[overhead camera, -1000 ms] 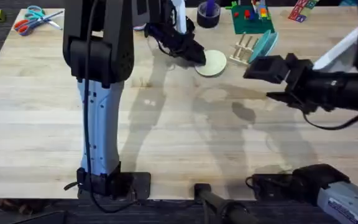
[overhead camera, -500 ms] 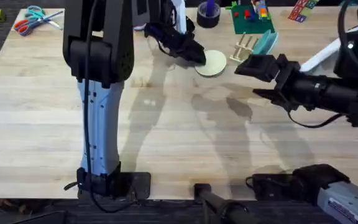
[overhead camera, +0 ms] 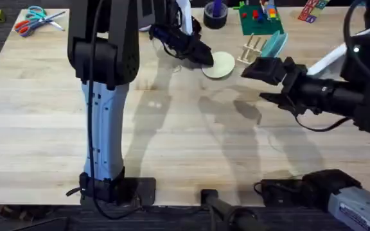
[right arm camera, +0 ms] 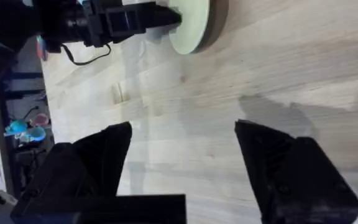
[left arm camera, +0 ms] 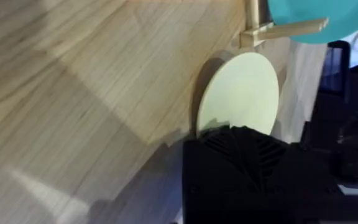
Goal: Pick up the plates from the table one by one and place each into a slot on the dish rack.
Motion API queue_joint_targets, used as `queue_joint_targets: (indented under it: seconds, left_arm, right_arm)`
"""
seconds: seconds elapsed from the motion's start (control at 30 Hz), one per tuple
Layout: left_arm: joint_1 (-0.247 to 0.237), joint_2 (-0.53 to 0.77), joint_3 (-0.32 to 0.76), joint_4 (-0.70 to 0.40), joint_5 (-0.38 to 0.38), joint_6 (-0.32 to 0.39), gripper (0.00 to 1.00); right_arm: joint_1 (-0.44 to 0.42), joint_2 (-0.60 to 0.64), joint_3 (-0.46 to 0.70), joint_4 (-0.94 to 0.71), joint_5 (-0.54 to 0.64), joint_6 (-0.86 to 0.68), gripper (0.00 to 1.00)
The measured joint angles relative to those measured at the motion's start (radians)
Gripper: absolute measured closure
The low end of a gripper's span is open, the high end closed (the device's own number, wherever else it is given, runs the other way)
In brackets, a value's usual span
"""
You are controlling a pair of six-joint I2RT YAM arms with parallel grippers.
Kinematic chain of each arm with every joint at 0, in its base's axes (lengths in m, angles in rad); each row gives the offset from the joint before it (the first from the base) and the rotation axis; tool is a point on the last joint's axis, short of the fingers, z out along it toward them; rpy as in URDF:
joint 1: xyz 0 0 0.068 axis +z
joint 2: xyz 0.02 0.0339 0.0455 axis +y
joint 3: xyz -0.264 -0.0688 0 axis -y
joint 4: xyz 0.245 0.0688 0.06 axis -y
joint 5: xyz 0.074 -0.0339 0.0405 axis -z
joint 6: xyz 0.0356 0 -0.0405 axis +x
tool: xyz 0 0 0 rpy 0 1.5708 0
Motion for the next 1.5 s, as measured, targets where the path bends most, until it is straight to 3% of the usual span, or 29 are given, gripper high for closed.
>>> queue_joint_targets:
  seconds: [0.53,1.5]
  left_arm:
    - [0.003,0.012,0.006,-0.003,0.026,0.0,0.963]
    - [0.003,0.012,0.006,-0.006,0.026,0.0,0.962]
  right_arm:
    - [0.0,0.041,-0.001,0.055,0.0,0.0,0.006]
    - [0.002,0.509,-0.001,0.542,0.001,0.086,0.009]
